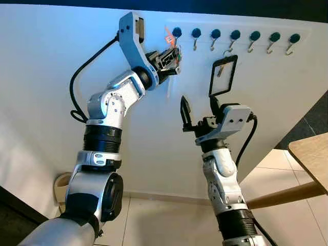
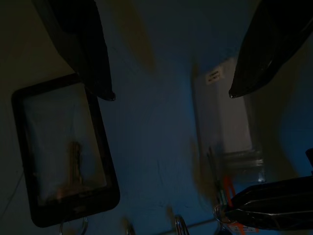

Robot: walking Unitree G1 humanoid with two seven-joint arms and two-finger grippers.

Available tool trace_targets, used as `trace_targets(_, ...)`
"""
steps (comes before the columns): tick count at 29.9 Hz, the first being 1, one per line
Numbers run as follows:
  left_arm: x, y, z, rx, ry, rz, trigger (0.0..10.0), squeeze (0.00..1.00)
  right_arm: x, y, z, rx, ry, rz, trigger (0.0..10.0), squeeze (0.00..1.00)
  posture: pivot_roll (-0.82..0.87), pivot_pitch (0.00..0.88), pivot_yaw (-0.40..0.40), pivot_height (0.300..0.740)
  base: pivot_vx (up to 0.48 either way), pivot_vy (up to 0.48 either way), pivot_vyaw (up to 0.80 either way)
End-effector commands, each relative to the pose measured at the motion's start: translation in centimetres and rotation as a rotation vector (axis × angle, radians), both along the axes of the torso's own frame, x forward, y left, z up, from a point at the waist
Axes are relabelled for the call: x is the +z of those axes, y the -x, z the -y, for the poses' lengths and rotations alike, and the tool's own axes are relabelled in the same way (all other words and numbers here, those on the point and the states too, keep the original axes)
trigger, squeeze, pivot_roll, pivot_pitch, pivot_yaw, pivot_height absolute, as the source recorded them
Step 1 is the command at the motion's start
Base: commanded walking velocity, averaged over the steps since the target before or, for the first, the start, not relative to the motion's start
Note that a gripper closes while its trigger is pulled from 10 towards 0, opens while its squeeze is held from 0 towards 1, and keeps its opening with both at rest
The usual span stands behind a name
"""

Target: Hang keys on a hook

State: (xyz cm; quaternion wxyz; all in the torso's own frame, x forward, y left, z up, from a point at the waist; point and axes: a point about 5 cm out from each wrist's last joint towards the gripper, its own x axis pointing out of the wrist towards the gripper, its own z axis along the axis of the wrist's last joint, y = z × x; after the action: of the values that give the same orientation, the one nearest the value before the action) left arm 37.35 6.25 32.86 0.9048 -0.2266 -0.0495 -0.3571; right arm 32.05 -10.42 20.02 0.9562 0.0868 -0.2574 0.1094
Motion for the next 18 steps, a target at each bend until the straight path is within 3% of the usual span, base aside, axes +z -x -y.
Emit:
trace_targets(1,0.5,0.1,0.4,-0.009,0.014,0.006,10.0,0.0,0.2,0.1,0.2,-0.004,-0.005,0.003,10.0,0.0,0.01,0.109,-0.011,0.74,0.0,0.0,0.0)
trace_targets(18,-0.6,-0.8,-0.2,0.013,0.068,-0.066,10.0,0.0,0.1,0.2,0.2,-0.001,-0.002,0.001,10.0,0.0,0.0,0.103,-0.013,0.74,0.0,0.0,0.0)
